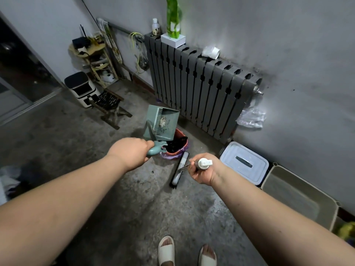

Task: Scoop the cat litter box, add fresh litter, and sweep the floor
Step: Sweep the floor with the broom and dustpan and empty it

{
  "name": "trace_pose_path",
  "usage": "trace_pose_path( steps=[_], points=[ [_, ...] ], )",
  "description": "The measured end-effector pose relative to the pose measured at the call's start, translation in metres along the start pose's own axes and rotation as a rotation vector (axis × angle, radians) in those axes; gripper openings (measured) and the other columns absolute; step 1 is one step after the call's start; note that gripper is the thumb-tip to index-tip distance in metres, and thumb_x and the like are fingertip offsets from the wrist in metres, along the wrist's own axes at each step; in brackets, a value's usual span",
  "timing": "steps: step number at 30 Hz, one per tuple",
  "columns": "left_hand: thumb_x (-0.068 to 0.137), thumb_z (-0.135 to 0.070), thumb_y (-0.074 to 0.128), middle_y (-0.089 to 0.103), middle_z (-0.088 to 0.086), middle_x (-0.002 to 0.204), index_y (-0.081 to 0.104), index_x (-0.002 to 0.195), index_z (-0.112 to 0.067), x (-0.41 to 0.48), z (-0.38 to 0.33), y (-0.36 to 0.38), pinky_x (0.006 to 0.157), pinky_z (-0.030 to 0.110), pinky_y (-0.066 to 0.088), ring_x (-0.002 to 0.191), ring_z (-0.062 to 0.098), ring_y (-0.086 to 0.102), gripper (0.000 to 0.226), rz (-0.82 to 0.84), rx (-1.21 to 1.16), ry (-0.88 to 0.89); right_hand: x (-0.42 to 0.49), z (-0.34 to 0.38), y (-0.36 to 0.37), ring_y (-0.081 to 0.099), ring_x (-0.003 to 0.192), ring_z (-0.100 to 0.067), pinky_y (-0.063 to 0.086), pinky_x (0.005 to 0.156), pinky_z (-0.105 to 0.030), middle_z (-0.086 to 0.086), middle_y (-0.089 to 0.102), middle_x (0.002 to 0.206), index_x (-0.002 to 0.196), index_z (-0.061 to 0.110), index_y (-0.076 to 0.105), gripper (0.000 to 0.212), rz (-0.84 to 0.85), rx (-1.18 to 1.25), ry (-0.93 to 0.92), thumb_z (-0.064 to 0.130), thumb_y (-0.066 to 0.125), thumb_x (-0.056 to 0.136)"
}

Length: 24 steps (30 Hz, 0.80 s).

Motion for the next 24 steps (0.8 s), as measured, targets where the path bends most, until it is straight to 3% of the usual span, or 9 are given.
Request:
trace_pose_path(
  steps=[14,19,24],
  points=[
    [0.088,-0.031,0.050,0.065,0.001,0.102,0.049,0.109,-0.022,-0.003,-0.006,-0.016,0.064,0.033,0.040,0.093,0.026,0.063,0.023,0.034,0.104,0.096,-0.005,-0.007,-0.008,0.046,0.025,-0.016,0.042,0.031,-0.016,-0.007,0.043,0.037,0.062,0.006,0.046,0.025,-0.029,-0.035,-0.012,-0.001,0.042,0.086],
    [0.092,-0.025,0.042,0.063,0.002,0.104,0.050,0.108,-0.022,-0.008,-0.010,-0.016,0.063,0.032,0.038,0.095,0.026,0.062,0.018,0.053,0.158,0.135,-0.007,-0.010,-0.010,0.045,0.024,-0.014,0.041,0.031,-0.016,-0.006,0.041,0.034,0.063,0.008,0.044,0.025,-0.044,-0.072,-0.025,-0.001,0.042,0.087],
    [0.094,-0.020,0.037,0.064,0.004,0.104,0.049,0.111,-0.021,-0.013,-0.020,-0.004,0.070,0.035,0.046,0.095,0.028,0.063,0.021,0.070,0.218,0.187,-0.009,-0.011,-0.011,0.045,0.024,-0.014,0.041,0.030,-0.016,-0.005,0.041,0.034,0.064,0.008,0.044,0.025,-0.037,-0.084,-0.023,-0.001,0.042,0.087]
  ],
)
Point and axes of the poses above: each hand's wrist, its own x-axis towards the middle knuckle, its own y-axis out of the palm, z = x × y, the point moved 6 cm from there along x, towards the middle knuckle
